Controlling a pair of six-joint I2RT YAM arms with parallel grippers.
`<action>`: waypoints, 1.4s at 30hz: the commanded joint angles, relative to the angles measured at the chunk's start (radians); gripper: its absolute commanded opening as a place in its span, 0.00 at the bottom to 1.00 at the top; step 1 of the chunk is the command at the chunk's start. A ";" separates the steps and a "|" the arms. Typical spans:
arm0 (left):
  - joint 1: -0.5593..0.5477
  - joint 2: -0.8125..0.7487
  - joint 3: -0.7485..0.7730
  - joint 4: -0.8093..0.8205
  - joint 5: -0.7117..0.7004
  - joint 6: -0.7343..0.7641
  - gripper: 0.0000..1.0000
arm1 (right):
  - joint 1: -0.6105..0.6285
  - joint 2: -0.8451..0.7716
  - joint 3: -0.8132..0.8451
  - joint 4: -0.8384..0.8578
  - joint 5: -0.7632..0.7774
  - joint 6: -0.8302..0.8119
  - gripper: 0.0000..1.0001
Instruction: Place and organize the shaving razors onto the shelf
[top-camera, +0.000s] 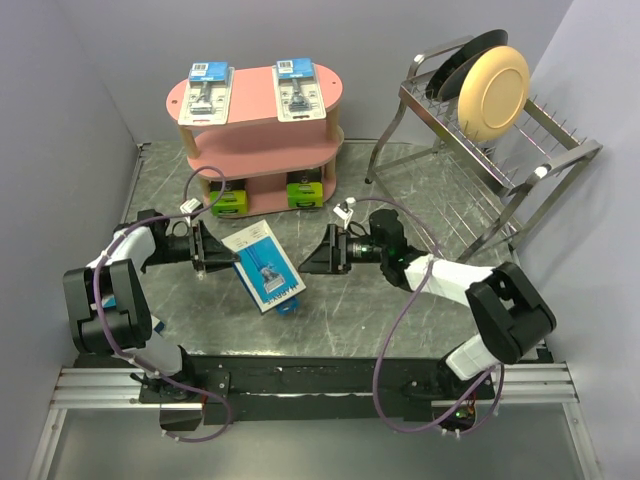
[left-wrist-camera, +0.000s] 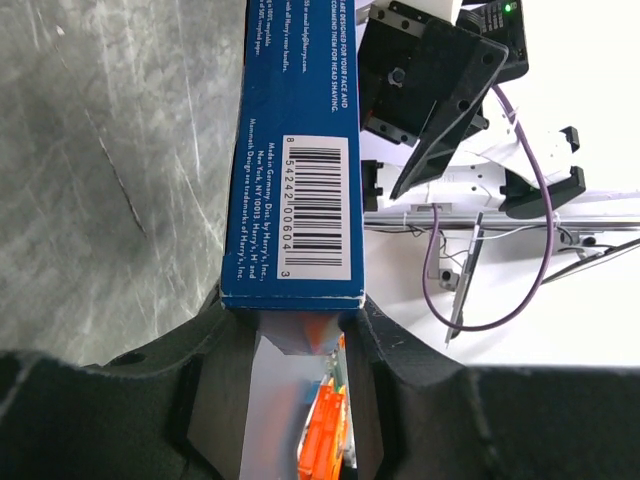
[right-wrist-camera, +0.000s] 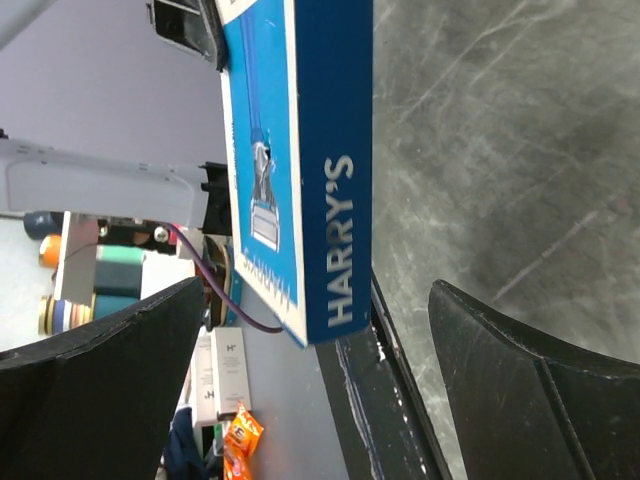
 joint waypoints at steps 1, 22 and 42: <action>-0.003 -0.027 0.020 -0.039 0.269 0.038 0.36 | 0.056 0.037 0.069 0.069 -0.025 -0.002 1.00; 0.011 0.023 0.072 -0.106 0.269 0.110 0.45 | 0.102 0.060 0.051 0.107 -0.079 0.003 0.62; 0.144 0.000 0.218 -0.470 0.114 0.419 0.87 | -0.025 -0.015 0.086 0.029 -0.008 -0.022 0.23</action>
